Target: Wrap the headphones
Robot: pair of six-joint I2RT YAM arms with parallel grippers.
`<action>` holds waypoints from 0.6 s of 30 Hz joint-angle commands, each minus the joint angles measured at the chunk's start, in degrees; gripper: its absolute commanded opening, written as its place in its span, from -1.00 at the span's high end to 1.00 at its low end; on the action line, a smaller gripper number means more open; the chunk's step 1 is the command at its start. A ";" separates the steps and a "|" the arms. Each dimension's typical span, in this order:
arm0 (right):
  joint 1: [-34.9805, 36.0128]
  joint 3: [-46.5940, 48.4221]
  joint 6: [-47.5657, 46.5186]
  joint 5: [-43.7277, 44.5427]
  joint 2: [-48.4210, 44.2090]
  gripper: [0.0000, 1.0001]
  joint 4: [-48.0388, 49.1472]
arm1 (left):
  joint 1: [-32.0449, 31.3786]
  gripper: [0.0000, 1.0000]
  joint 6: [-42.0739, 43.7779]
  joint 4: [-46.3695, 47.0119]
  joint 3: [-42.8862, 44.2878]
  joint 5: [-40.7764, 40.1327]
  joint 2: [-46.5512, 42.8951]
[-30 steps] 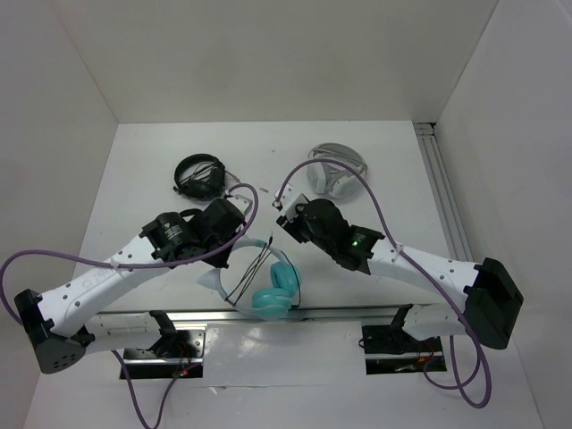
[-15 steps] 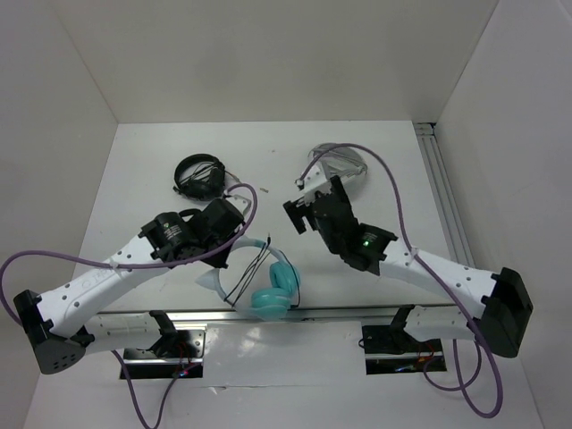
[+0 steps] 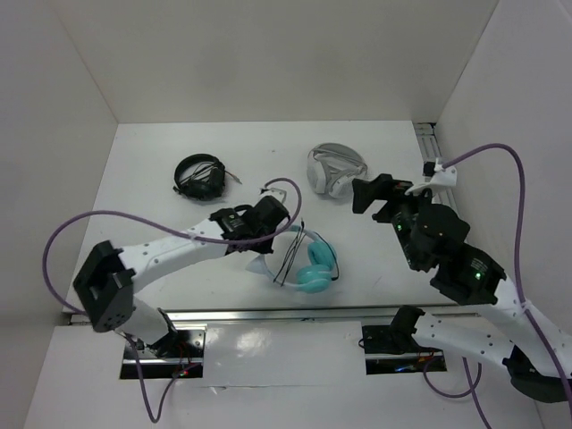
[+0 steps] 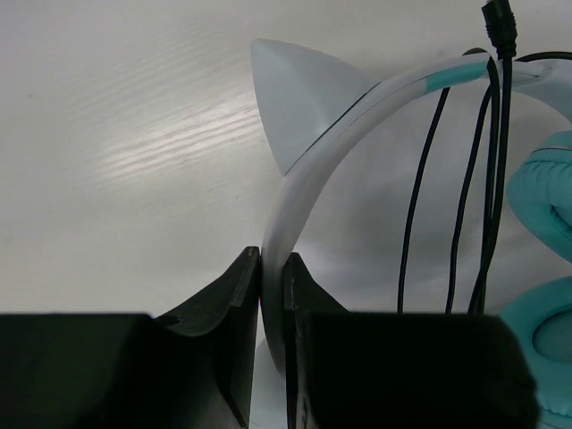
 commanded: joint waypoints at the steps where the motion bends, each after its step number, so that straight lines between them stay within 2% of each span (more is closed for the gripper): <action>1: -0.22 5.14 5.45 -1.40 -0.75 -1.00 -10.04 | -0.32 1.00 -3.05 14.50 4.27 3.76 7.19; 3: -0.22 5.68 4.94 -1.40 -1.37 -1.00 -11.47 | -0.94 1.00 -3.05 15.21 9.70 3.77 15.07; 6: -0.22 5.68 4.93 -1.40 -2.51 -1.00 -12.61 | -2.34 1.00 -3.57 15.22 16.82 4.65 22.13; 11: -0.22 2.70 3.79 -1.40 -4.27 -1.00 -12.61 | -2.87 1.00 -5.24 16.54 23.44 7.54 34.16; 17: -0.22 1.55 2.65 -2.81 -7.16 -1.00 -13.67 | -2.87 0.99 -9.81 12.32 29.60 4.82 41.05; 18: -0.22 1.55 2.65 -3.42 -7.87 -1.00 -13.15 | -2.87 0.90 -10.68 12.32 28.99 4.30 41.05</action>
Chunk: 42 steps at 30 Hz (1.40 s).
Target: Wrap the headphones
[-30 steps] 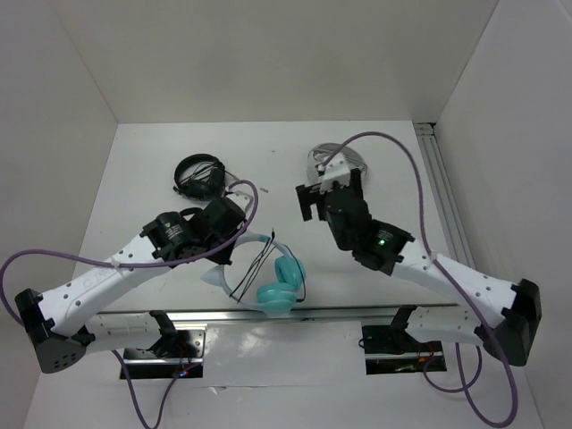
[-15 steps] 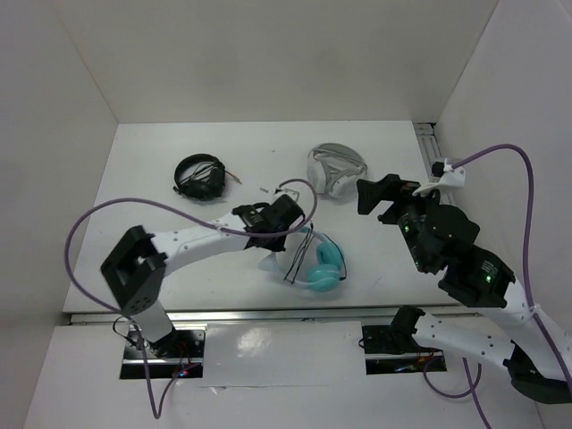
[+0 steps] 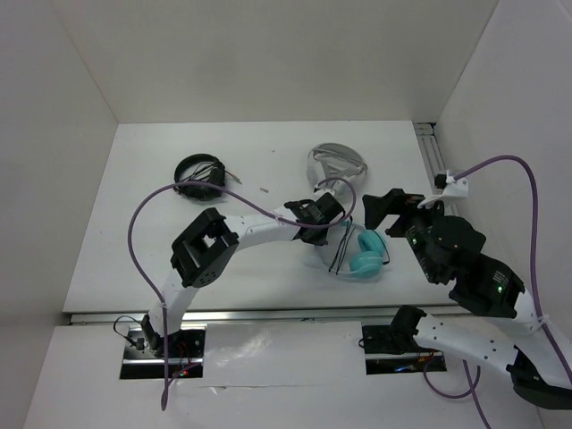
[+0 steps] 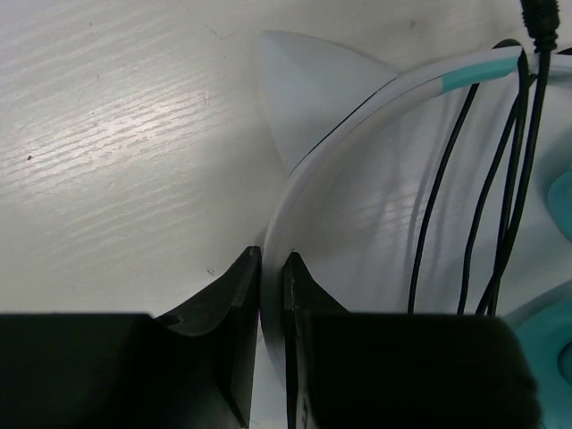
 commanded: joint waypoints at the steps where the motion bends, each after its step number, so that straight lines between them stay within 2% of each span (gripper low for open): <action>1: -0.22 -1.18 -1.22 -1.91 -3.06 -1.00 -0.66 | 0.10 0.76 -3.70 0.12 0.79 -1.17 0.51; 3: -0.22 -1.80 -1.23 -1.92 -4.20 -1.00 0.04 | 0.10 0.46 -3.70 1.53 -1.23 0.32 -0.02; 7: -0.22 -1.80 -1.23 -4.72 -3.60 -1.00 0.66 | 0.10 0.06 -3.70 2.06 -2.64 1.12 -1.77; 8: -0.22 -1.80 -1.23 -5.25 -2.99 -1.00 0.66 | 0.10 -0.30 -3.70 2.06 -3.25 0.60 -2.39; 9: -0.22 -1.80 -1.23 -5.87 -2.98 -1.00 0.66 | 0.10 -0.52 -3.70 2.06 -3.26 0.59 -3.09; 10: -0.22 -1.80 -1.23 -6.40 -2.98 -1.00 0.66 | 0.10 -1.00 -3.70 2.06 -3.87 -0.11 -4.84; 13: -0.22 -1.80 -1.23 -7.90 -2.98 -1.00 1.27 | 0.10 -1.00 -3.18 5.82 -7.37 -0.82 -9.58; 19: -0.74 -0.32 -1.23 -5.97 -0.09 -1.00 -1.36 | 0.10 -1.00 -3.17 6.37 -11.34 -3.97 -18.02; 22: -0.74 1.88 -0.62 -3.34 0.45 -1.00 -2.68 | 0.10 -1.00 -3.69 5.84 -17.04 -7.83 -26.63; 24: -0.74 3.46 -0.61 -2.53 0.97 -1.00 -5.31 | 1.67 -1.00 -3.70 5.84 -23.52 -7.85 -32.68; 26: -0.74 6.10 -1.22 -4.11 2.02 -1.00 -9.07 | 3.52 -1.00 -3.17 6.54 -28.20 -4.69 -43.14; 27: -0.74 6.89 -1.23 -5.51 2.03 -1.00 -10.40 | 5.53 -1.00 -2.65 4.63 -31.26 -4.68 -46.66; 28: -0.74 8.29 -1.23 -6.13 2.03 -1.00 -11.81 | 6.33 -1.00 -1.95 2.78 -32.08 -4.68 -53.22; 29: -0.74 8.83 -1.23 -6.14 2.03 -1.00 -14.43 | 6.86 -1.00 -1.07 0.15 -32.09 -6.77 -56.07; 30: -0.74 8.83 -0.62 -6.66 1.25 -1.00 -15.50 | 6.87 -1.00 -0.54 -7.27 -31.48 -9.23 -58.71; 32: -1.27 11.02 -0.61 -7.28 -1.38 -1.00 -17.79 | 6.87 -1.00 -1.15 -14.08 -30.95 -15.46 -66.24; 33: -1.27 12.07 0.00 -6.50 -2.27 -1.00 -20.76 | 6.87 -1.00 -2.28 -20.55 -30.25 -17.06 -68.64; 35: -1.97 16.19 0.62 -6.49 -4.37 -1.00 -24.11 | 6.87 -1.00 -3.16 -26.21 -29.37 -19.52 -73.56; 37: -3.73 18.93 1.24 -7.10 -5.00 -1.00 -28.68 | 6.87 -1.00 -4.75 -34.10 -27.00 -20.67 -80.42; 42: -8.82 26.58 -0.07 -7.80 -5.70 -1.00 -38.26 | 6.87 -1.00 -7.38 -44.69 -22.16 -19.63 -91.76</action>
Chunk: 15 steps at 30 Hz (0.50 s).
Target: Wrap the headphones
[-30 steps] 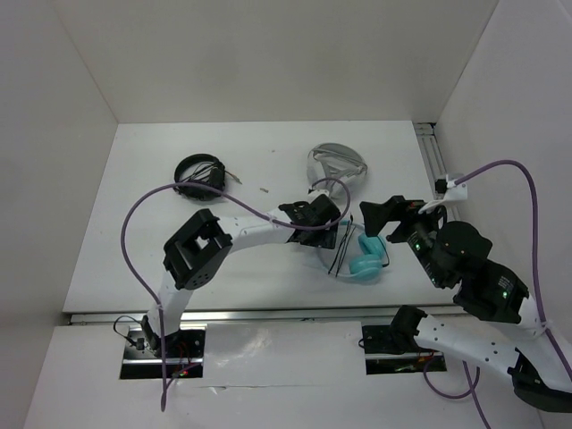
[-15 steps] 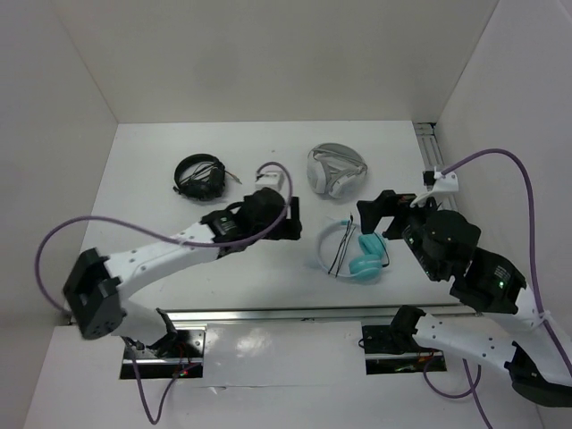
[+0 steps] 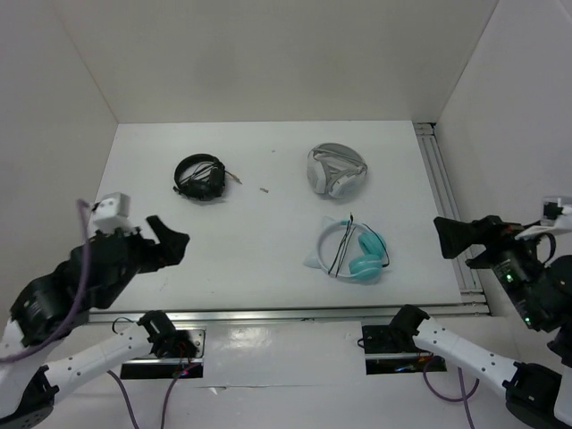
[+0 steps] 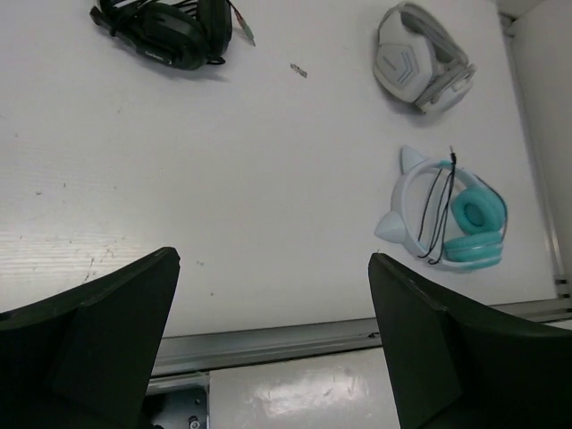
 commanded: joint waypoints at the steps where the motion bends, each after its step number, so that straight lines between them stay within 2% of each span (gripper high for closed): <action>1: -4.47 3.87 -1.26 -1.36 0.48 -1.00 -10.21 | -0.10 -1.00 -2.41 -11.73 3.92 -1.29 -7.35; 4: -7.55 5.82 -4.60 -4.95 -1.80 -1.00 -10.22 | 0.42 -1.00 -2.41 -13.76 3.40 1.26 -11.50; 9: -8.18 5.90 -4.61 -6.20 -5.40 -1.00 -10.22 | 0.42 -1.00 -1.09 -13.59 0.94 3.29 -18.62; 15: -8.18 5.90 -4.61 -5.58 -5.41 -1.00 -10.22 | 0.42 -1.00 -0.56 -13.59 0.85 3.02 -18.63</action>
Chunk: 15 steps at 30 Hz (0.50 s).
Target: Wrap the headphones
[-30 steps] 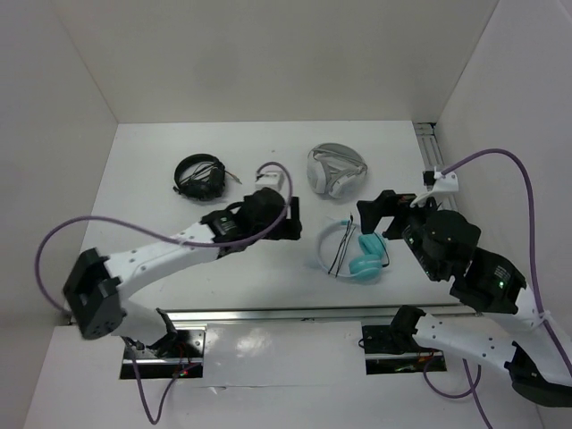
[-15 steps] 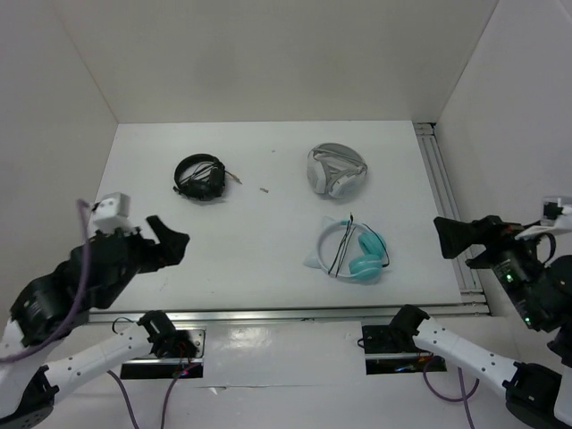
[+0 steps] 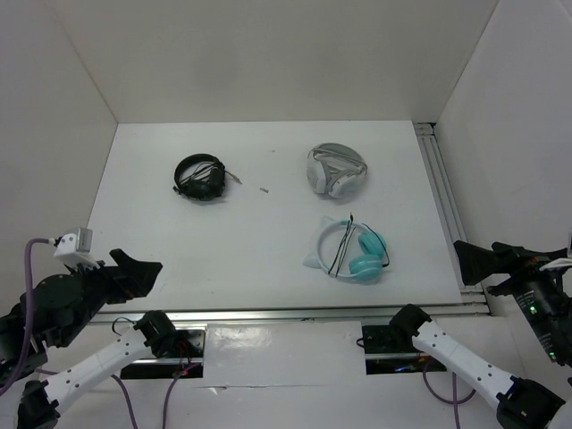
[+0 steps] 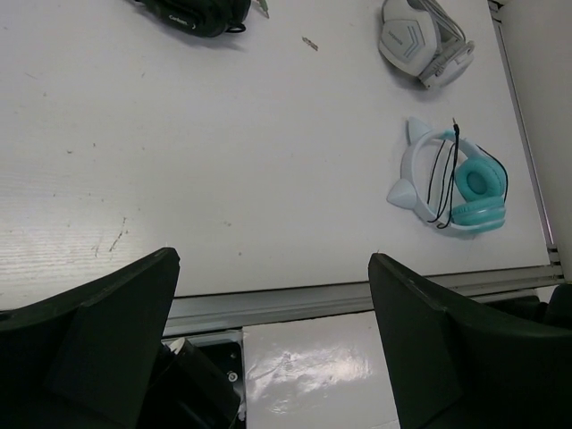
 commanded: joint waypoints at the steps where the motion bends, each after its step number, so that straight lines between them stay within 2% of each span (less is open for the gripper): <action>1: -0.25 0.66 -1.15 -0.60 0.41 -1.00 -1.54 | 0.21 -1.00 1.05 1.29 -0.20 1.45 -0.54; 15: -0.25 0.66 -1.15 -0.60 0.41 -1.00 -1.54 | 0.21 -1.00 1.06 1.30 -0.73 1.45 -2.29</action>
